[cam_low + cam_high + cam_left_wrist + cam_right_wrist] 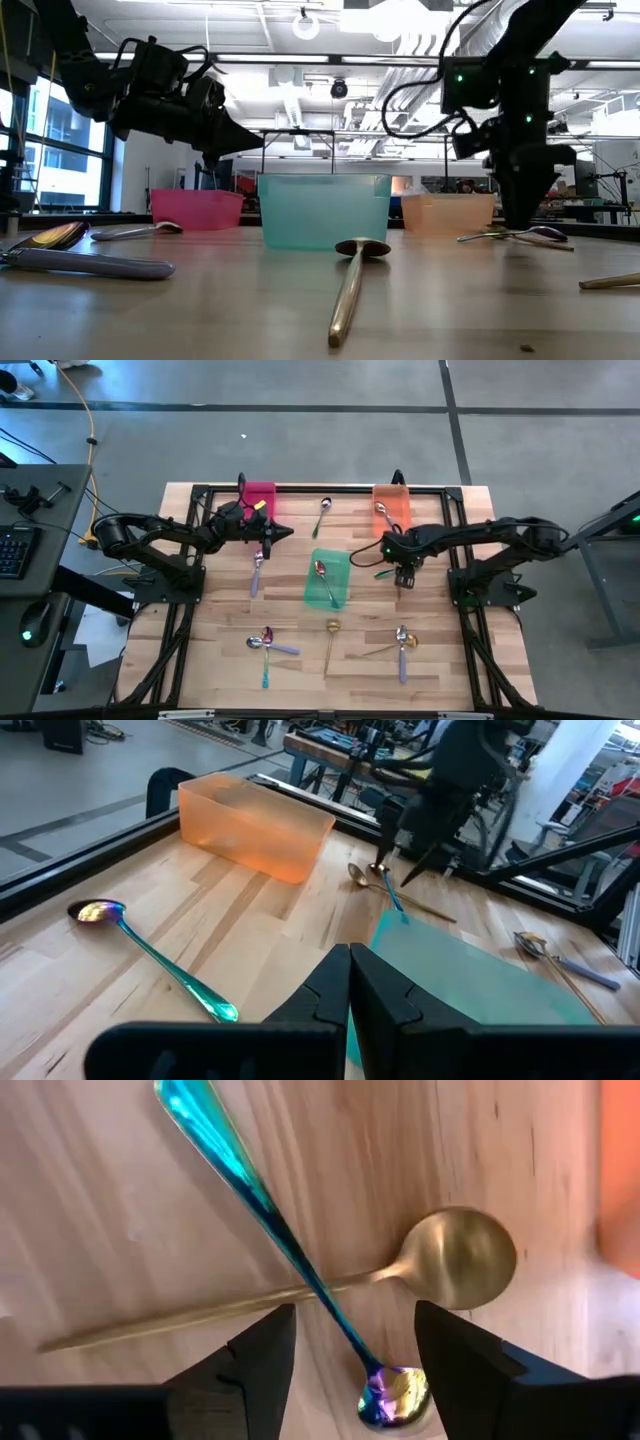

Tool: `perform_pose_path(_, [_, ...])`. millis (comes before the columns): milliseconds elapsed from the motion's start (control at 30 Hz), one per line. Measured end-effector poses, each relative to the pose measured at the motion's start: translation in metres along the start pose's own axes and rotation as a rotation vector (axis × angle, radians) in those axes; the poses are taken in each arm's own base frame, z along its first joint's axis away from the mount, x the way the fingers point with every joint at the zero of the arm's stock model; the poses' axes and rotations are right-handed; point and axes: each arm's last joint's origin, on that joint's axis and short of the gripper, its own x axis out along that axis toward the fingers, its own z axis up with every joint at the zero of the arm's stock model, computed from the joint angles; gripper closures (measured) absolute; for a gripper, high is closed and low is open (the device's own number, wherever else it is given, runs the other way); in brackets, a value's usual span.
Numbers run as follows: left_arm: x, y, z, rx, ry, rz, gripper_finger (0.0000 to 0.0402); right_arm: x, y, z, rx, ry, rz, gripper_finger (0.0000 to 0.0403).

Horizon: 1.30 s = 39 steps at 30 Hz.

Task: Sort silverware by color (type)
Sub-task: Put the middle right blue spoon into the green bin

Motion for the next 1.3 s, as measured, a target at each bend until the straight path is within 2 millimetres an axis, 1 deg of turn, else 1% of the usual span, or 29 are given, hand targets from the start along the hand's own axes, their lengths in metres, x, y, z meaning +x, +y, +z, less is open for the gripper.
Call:
perform_pose_path(200, [0.0, 0.0, -0.001, -0.003, 0.006, 0.001, 0.0401, 0.017, -0.002, 0.001, -0.015, 0.095, 0.025, 0.023])
perform_pose_path(367, [0.0, 0.0, -0.001, -0.003, 0.006, 0.001, 0.0401, 0.022, -0.002, 0.002, -0.016, 0.12, 0.032, 0.0251])
perform_pose_path(500, [0.0, 0.0, -0.001, -0.001, 0.007, 0.002, 0.0401, 0.023, -0.001, 0.002, -0.011, 0.122, 0.042, 0.0289])
perform_pose_path(767, [0.0, 0.001, -0.003, 0.041, 0.031, 0.006, 0.0401, 0.023, -0.001, 0.002, 0.086, 0.127, 0.048, 0.039])
perform_pose_path(867, [0.0, 0.001, -0.004, 0.043, 0.04, 0.008, 0.0401, 0.021, 0.001, 0.002, 0.13, 0.12, 0.05, 0.0397])
perform_pose_path(933, [0.0, 0.001, -0.004, 0.044, 0.04, 0.008, 0.0401, 0.018, 0.002, 0.001, 0.16, 0.122, 0.051, 0.0396])
perform_pose_path(1000, [0.0, 0.001, -0.004, 0.045, 0.04, 0.008, 0.0401, 0.01, 0.003, 0.001, 0.195, 0.125, 0.059, 0.04])
perform_pose_path(1167, [0.0, 0.001, -0.004, 0.058, 0.041, 0.008, 0.0401, -0.021, 0.007, 0.011, 0.3, 0.018, 0.14, 0.0402])
perform_pose_path(1300, [0.0, 0.002, -0.005, 0.096, 0.043, 0.047, 0.0401, -0.049, 0.014, 0.027, 0.429, -0.09, 0.235, 0.0402])
